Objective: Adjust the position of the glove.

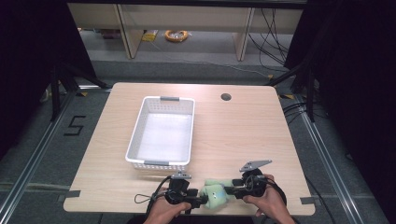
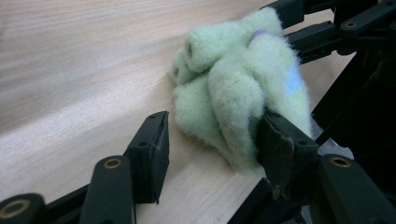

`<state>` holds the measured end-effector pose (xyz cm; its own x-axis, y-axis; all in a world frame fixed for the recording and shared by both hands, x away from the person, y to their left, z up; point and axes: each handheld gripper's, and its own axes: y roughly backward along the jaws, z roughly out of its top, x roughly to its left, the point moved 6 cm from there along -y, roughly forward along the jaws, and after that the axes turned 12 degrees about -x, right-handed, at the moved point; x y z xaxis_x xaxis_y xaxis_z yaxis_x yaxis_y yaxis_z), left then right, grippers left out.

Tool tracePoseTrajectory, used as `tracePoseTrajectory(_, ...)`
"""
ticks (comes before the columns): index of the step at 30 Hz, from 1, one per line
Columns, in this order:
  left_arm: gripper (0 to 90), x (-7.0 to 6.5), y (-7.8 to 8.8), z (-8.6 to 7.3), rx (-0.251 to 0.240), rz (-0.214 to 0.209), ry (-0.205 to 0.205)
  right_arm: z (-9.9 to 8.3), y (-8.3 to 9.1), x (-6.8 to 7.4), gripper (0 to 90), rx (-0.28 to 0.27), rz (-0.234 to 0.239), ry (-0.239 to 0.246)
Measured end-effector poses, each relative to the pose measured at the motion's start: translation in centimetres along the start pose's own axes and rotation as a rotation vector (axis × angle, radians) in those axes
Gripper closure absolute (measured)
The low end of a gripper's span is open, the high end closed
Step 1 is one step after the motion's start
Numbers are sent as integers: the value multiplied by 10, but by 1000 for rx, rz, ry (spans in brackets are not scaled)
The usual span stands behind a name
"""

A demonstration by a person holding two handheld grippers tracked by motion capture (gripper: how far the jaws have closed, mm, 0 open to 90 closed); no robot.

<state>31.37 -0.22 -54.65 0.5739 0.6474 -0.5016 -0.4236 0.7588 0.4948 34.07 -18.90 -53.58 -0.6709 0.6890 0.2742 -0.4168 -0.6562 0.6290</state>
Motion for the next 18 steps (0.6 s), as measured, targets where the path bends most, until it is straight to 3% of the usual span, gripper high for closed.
tracePoseTrajectory(8,475,-6,-9,-2,12,-16,-25,-4,-2,2,558,11,15,-45)
tracePoseTrajectory(14,679,-4,-7,1,-19,-42,-28,-7,-2,0,596,11,45,-79)
tracePoseTrajectory(17,729,-4,-6,1,-23,-42,-42,-8,-3,1,623,8,63,-80)
tracePoseTrajectory(18,756,-3,-7,1,-25,-60,-34,-8,-3,1,636,4,72,-79)
